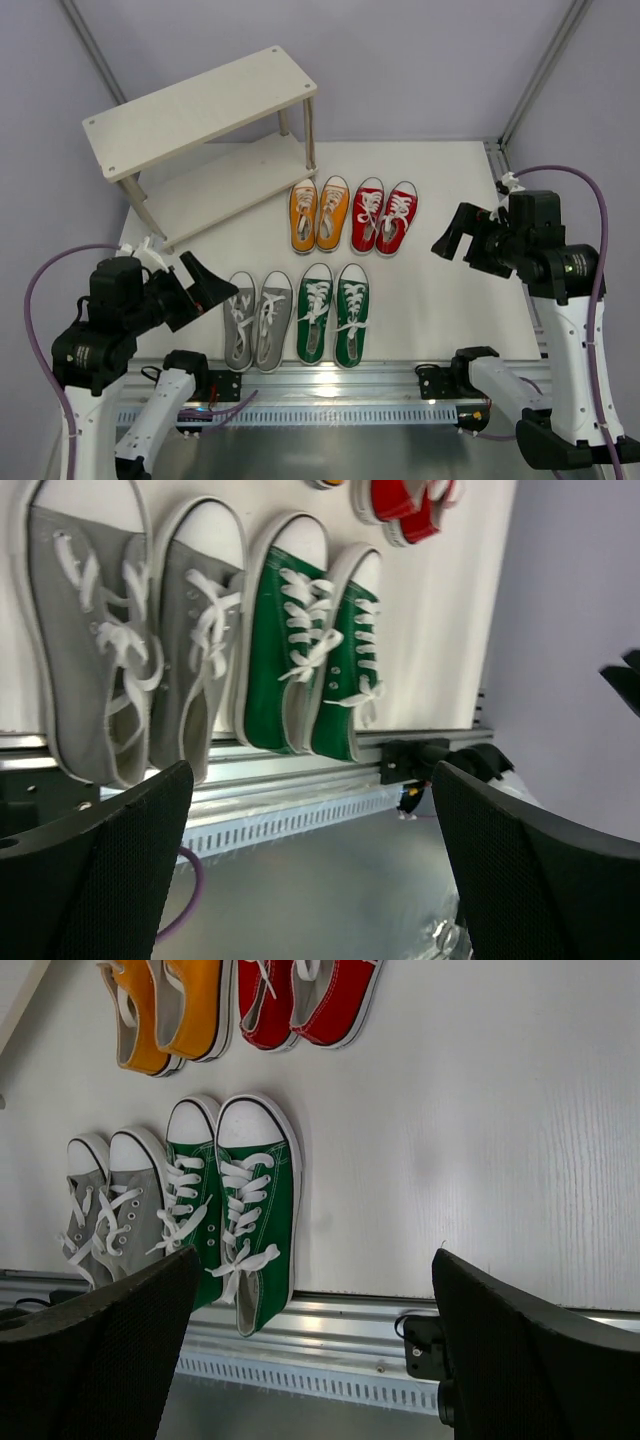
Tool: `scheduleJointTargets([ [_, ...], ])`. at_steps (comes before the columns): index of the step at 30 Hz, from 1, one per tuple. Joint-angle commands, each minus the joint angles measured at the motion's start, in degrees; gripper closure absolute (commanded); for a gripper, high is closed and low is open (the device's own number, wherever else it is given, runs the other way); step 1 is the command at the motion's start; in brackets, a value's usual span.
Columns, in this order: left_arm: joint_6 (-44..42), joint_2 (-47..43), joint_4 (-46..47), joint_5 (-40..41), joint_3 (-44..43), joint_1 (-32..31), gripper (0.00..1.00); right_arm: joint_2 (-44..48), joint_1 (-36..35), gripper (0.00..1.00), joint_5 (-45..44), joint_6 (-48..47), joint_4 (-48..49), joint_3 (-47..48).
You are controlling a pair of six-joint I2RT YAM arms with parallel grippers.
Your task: Place and organize the shoes onto the shoe shelf
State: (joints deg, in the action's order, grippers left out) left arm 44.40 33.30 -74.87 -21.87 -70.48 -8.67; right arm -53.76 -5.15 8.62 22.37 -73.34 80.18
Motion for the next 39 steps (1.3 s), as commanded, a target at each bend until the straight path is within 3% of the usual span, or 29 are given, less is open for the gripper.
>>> scheduleJointTargets([
  [1,-2.1,0.6,-12.0,9.4,0.6,-0.1,0.00,1.4,-0.3,0.02,3.5,-0.5,0.3,-1.6],
  [6,-3.8,2.7,-13.8,17.7,7.9,-0.5,0.00,3.0,-1.3,0.02,5.2,0.4,3.2,-4.7],
  [11,-4.4,4.4,-7.9,23.7,17.5,-1.9,0.02,3.9,-3.9,0.02,5.0,2.9,6.5,-7.0],
  [14,-4.8,8.9,-4.1,27.0,18.4,-6.0,0.02,3.2,-7.0,0.02,3.5,4.4,8.1,-7.8],
  [17,0.8,14.1,-3.1,33.4,15.0,-18.8,0.00,1.5,-9.7,0.02,1.8,6.4,8.9,-7.7],
  [18,3.6,18.4,-3.3,40.3,12.6,-29.0,0.00,0.9,-11.6,0.02,0.6,7.2,9.1,-7.2],
  [21,12.9,31.5,-7.4,52.4,8.4,-45.1,0.00,-0.9,-14.6,0.02,-1.8,8.5,9.4,-5.7],
  [23,14.6,35.2,-6.4,53.2,7.0,-46.3,0.00,-1.3,-15.3,0.02,-2.7,8.7,9.2,-4.7],
  [31,16.4,32.4,2.1,53.5,11.2,-46.4,0.00,1.2,-15.8,0.02,-4.9,8.7,8.2,-5.8],
  [39,16.8,34.0,14.3,46.5,20.6,-46.5,0.00,0.9,-15.8,0.02,-4.8,8.2,8.5,-7.1],
])
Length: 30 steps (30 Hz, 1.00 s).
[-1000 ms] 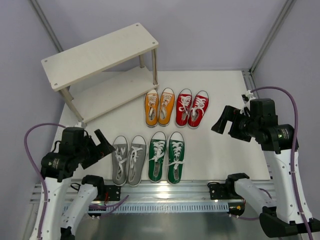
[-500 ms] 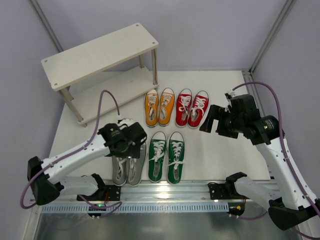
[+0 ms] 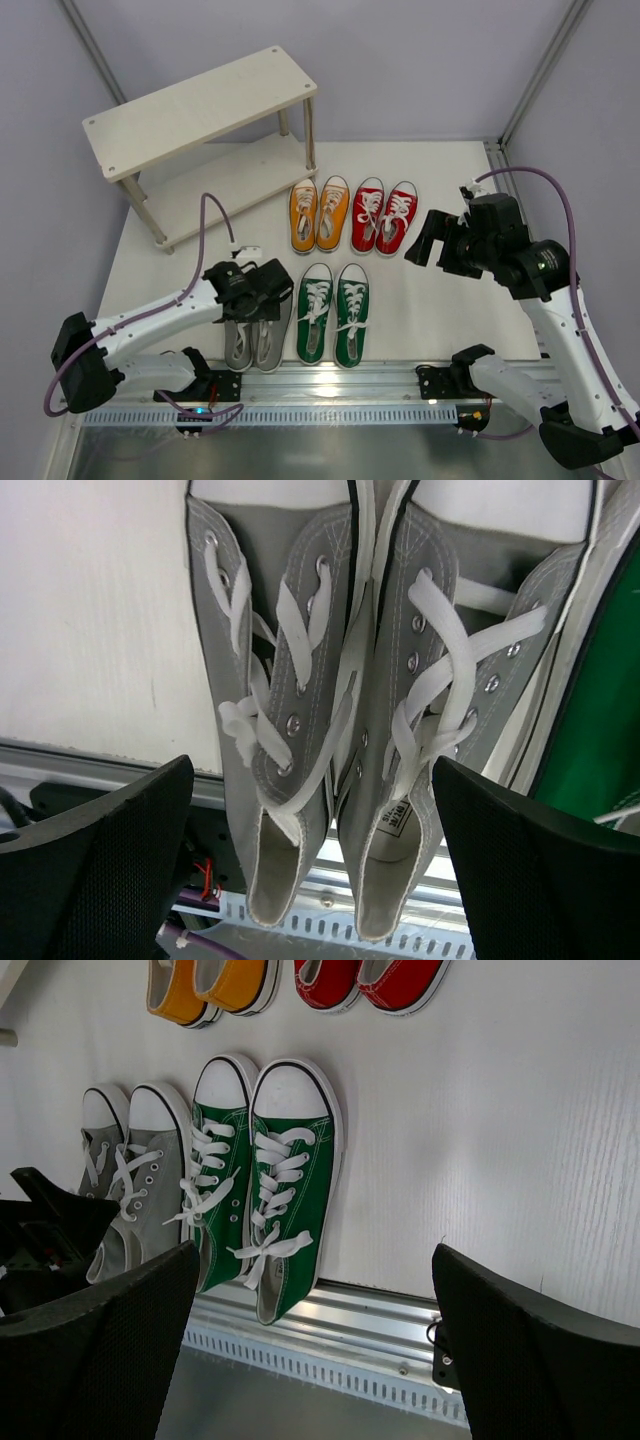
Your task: Place and organize the shoes onto the shoe shelf
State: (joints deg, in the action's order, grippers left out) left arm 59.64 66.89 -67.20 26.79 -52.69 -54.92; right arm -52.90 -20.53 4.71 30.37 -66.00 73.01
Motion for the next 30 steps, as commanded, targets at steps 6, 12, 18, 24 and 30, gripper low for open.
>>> scheduleJointTargets([
  [6,0.1,0.8,12.6,-4.5,7.2,-0.2,0.06,0.3,-0.3,0.02,-0.2,0.0,1.7,-1.1],
  [12,-2.6,4.6,19.8,-8.9,11.7,-0.3,0.72,0.3,-0.3,0.02,0.1,-0.1,2.1,-1.2],
  [18,-1.8,6.9,20.6,-7.4,14.7,-0.4,1.00,1.1,-0.3,0.02,-0.1,-0.8,1.0,-0.9],
  [24,1.4,0.7,13.0,-0.7,8.8,-1.9,1.00,2.1,-0.3,0.02,-0.7,-1.7,0.1,-0.9],
  [30,3.9,-7.8,2.3,15.3,-2.5,-2.2,1.00,2.5,-0.4,0.02,-0.7,-2.0,-0.2,-1.1],
])
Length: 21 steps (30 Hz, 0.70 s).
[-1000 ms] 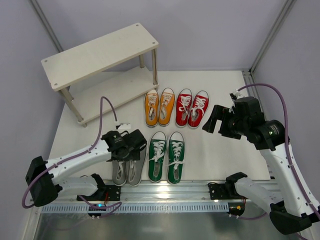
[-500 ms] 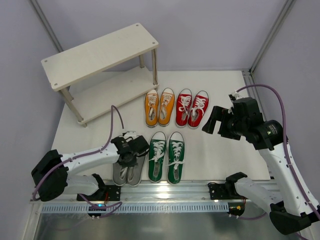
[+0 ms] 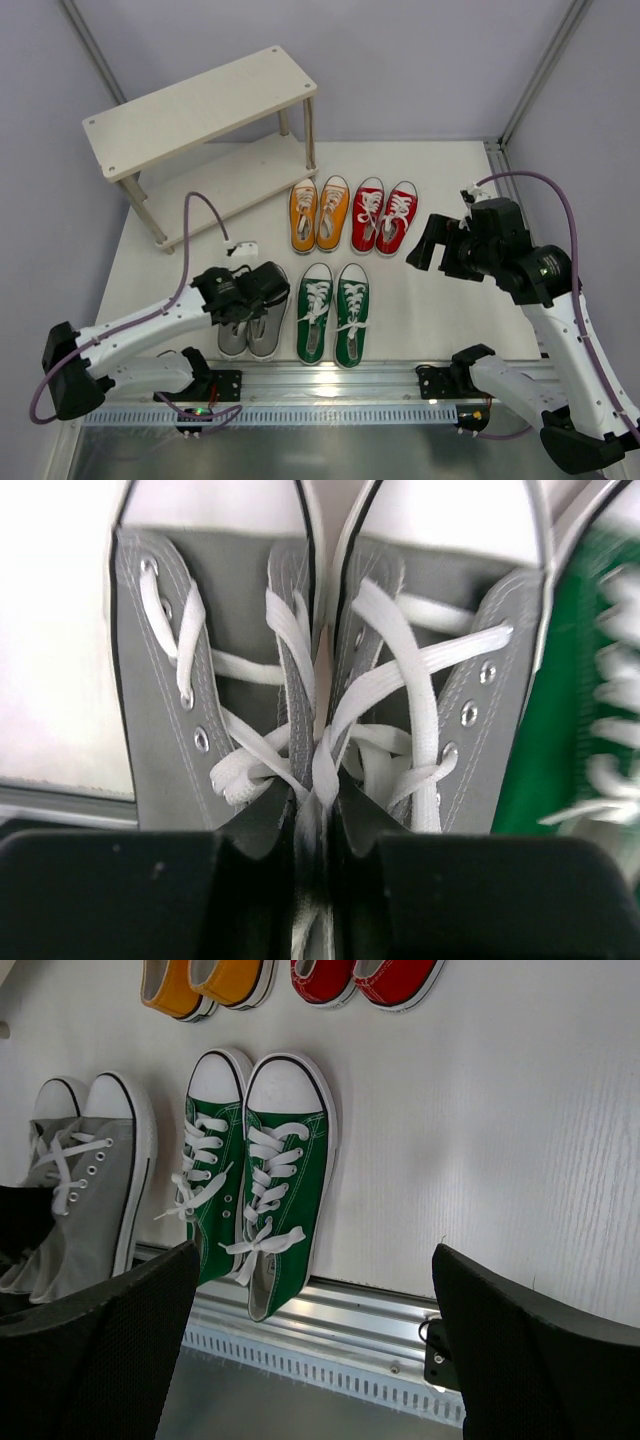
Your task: Place and organize the shoes onto the shoe shelf
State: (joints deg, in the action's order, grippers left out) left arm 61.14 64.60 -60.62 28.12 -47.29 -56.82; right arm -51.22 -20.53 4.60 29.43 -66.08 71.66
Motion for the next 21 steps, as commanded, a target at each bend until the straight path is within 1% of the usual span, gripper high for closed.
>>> scheduleJointTargets([
  [1,2.4,-6.1,-4.9,15.8,-10.3,-0.1,1.00,0.9,-0.3,0.02,-0.6,-1.2,0.0,0.2],
  [3,1.2,-6.2,-5.7,20.2,-12.2,0.1,1.00,0.9,-0.3,0.02,-0.6,-1.2,-0.1,0.2],
  [4,0.0,-5.9,-5.3,20.8,-14.0,1.3,1.00,1.0,-0.3,0.02,-0.6,-1.3,0.1,0.2],
  [6,-5.8,-4.8,-2.0,21.5,-15.1,3.1,1.00,1.0,-0.3,0.02,-0.5,-1.2,0.2,0.2],
  [8,-10.7,-3.9,0.7,22.0,-15.8,7.1,1.00,1.0,-0.3,0.02,-0.5,-1.3,0.1,0.3],
  [9,-12.4,-3.8,4.1,21.9,-15.8,8.6,1.00,0.9,-0.3,0.02,-0.4,-1.4,0.1,0.4],
  [10,-13.7,-3.6,5.7,22.2,-15.6,11.5,1.00,0.9,-0.3,0.02,-0.5,-1.5,0.0,0.3],
  [11,-15.0,-3.7,7.6,22.2,-14.8,13.0,1.00,0.9,-0.3,0.02,-0.6,-1.6,0.0,0.2],
  [12,-18.7,-3.8,10.2,22.3,-14.2,14.4,1.00,0.9,-0.3,0.02,-0.5,-1.5,-0.1,0.2],
  [13,-20.3,-4.0,14.6,22.4,-13.6,17.2,1.00,0.7,-0.3,0.02,-0.3,-1.6,-0.1,0.2],
  [15,-25.3,-4.0,20.1,22.4,-11.8,19.9,1.00,0.6,-0.3,0.02,-0.2,-1.7,-0.2,0.1],
  [16,-27.2,-4.0,25.8,22.3,-11.1,22.0,1.00,0.5,-0.3,0.02,-0.2,-1.8,-0.3,0.0],
  [18,-30.5,-3.7,31.3,23.0,-9.0,23.2,1.00,0.3,-0.3,0.02,-0.3,-1.9,-0.3,-0.6],
  [19,-33.4,-3.5,37.2,23.4,-8.4,24.3,1.00,0.1,-0.3,0.02,-0.2,-1.9,-0.2,-1.2],
  [21,-36.1,-2.6,42.2,23.6,-7.2,25.5,1.00,-0.3,-0.3,0.02,-0.2,-2.2,-0.2,-1.8],
])
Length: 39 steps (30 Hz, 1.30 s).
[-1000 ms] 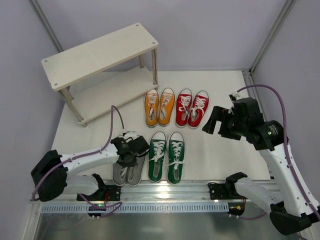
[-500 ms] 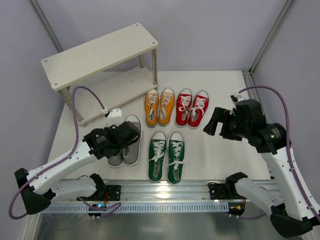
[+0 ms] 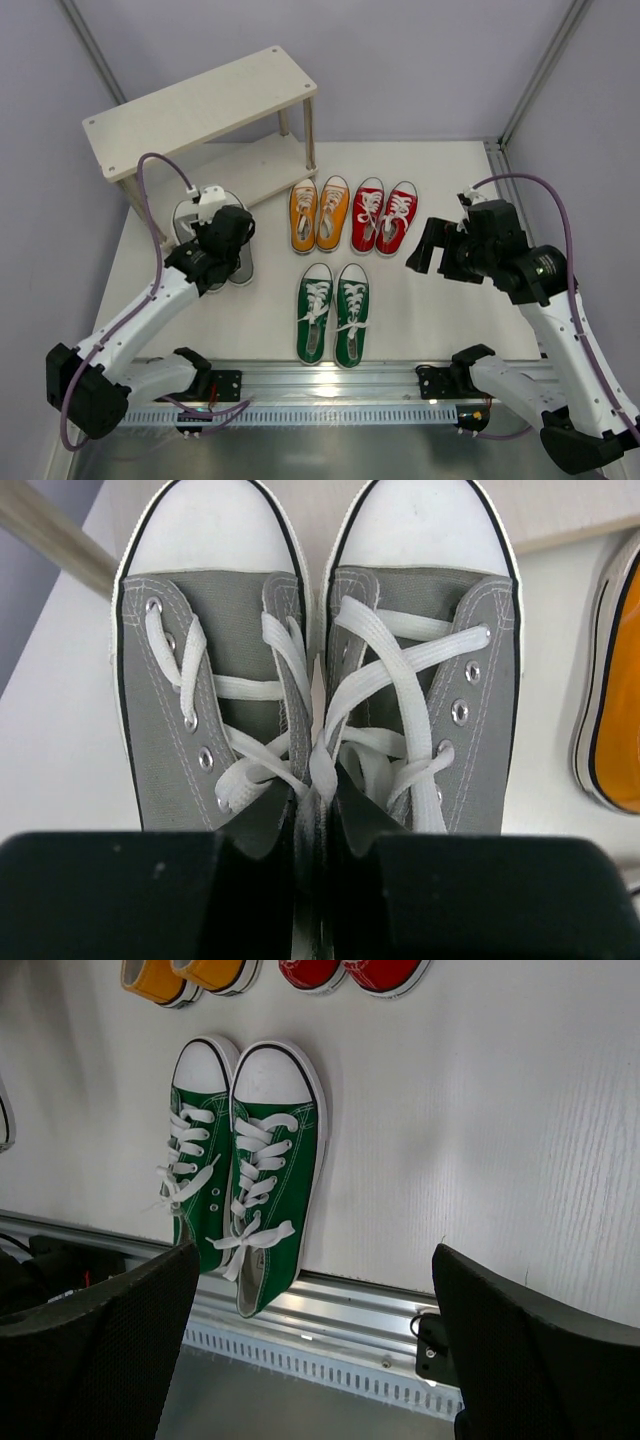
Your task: Place and organize the shoes onto the shoe shelf
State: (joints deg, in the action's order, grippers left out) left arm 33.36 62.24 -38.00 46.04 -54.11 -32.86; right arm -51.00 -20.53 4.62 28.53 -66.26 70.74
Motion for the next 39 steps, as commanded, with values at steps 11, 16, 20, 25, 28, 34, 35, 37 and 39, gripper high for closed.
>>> scheduleJointTargets([
  [11,-11.4,14.4,39.7,-5.5,-1.5,17.2,1.00,-2.3,-0.3,0.02,-2.2,-2.5,3.4,-3.9],
  [16,-14.0,21.7,49.2,-6.2,-3.5,19.2,1.00,-2.6,-0.3,0.02,-2.7,-1.9,7.2,-7.0],
  [20,-15.4,25.2,54.5,-5.8,-5.0,20.1,1.00,-4.6,-0.2,0.02,-3.1,-3.0,9.0,-8.6],
  [25,-18.2,28.2,57.0,-5.4,-8.5,21.0,1.00,-9.2,-0.3,0.02,-3.0,-4.4,10.4,-9.6],
  [28,-19.1,30.2,59.7,-5.3,-9.6,22.1,1.00,-11.2,-0.3,0.02,-2.3,-5.2,11.0,-8.9],
  [34,-18.9,34.4,61.6,-6.5,-11.6,26.0,1.00,-15.3,-0.3,0.02,-2.9,-6.8,11.0,-6.6],
  [35,-18.9,34.5,62.0,-6.8,-11.8,26.4,1.00,-15.7,-0.3,0.02,-3.0,-7.1,10.9,-6.4],
  [37,-19.6,34.6,62.3,-6.9,-12.0,27.1,1.00,-16.9,-0.3,0.02,-3.1,-7.4,10.8,-6.1],
  [39,-20.9,34.0,63.2,-6.9,-11.2,27.1,1.00,-17.9,-0.2,0.02,-3.0,-7.2,11.3,-6.1],
])
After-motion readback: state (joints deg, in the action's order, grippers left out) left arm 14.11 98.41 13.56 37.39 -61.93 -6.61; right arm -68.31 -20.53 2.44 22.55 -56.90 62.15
